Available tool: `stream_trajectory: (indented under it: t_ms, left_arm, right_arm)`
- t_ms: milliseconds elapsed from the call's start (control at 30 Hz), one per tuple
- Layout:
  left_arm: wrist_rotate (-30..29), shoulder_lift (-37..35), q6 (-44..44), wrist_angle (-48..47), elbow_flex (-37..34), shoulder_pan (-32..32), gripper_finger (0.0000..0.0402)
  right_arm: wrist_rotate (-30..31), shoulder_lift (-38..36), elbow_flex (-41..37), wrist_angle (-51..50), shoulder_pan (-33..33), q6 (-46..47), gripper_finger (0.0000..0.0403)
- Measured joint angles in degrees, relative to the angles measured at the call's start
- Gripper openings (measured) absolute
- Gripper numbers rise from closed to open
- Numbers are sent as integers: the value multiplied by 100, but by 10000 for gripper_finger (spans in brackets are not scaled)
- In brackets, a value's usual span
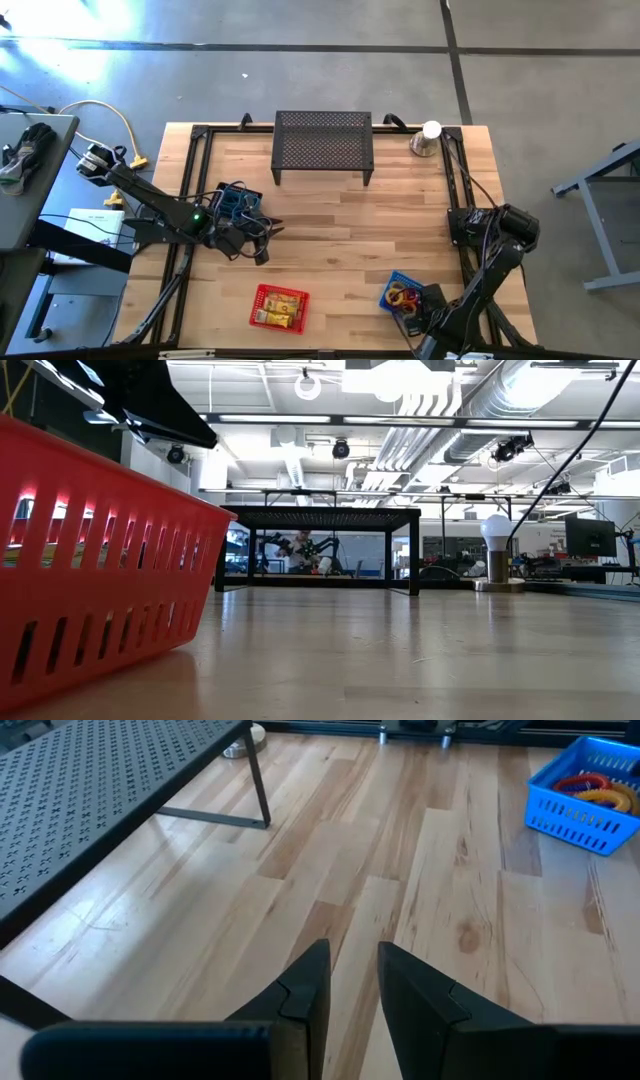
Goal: Pick & Place Office Desk Supplies
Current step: Put the blue bin with spring keychains on the shelf
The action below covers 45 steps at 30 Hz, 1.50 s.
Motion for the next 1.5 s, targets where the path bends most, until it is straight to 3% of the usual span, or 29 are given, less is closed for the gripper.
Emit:
stream_trajectory:
  t_ms: [267,333,633,767,1067,1333,1500]
  left_arm:
    - [0,0,-5,0,0,0,81]
    - [0,1,-14,0,0,0,81]
    - [1,1,-15,2,0,0,81]
    - [2,0,23,2,0,0,81]
    - [2,2,28,2,0,0,81]
    - [149,1,30,2,0,-2,81]
    - [146,1,45,2,0,-2,81]
  right_arm:
    - [73,0,0,-90,-74,-565,26]
    - [192,-4,9,-53,-110,-770,11]
    - [479,-246,0,-92,-738,-2374,5]
    - [898,-608,0,-211,-1201,-3300,4]
    - [1829,-1642,0,-348,-2467,-5381,3]
    - [1998,-2299,0,-246,-3684,-7071,3]
    - [2034,-2677,-4,391,-4495,-8289,3]
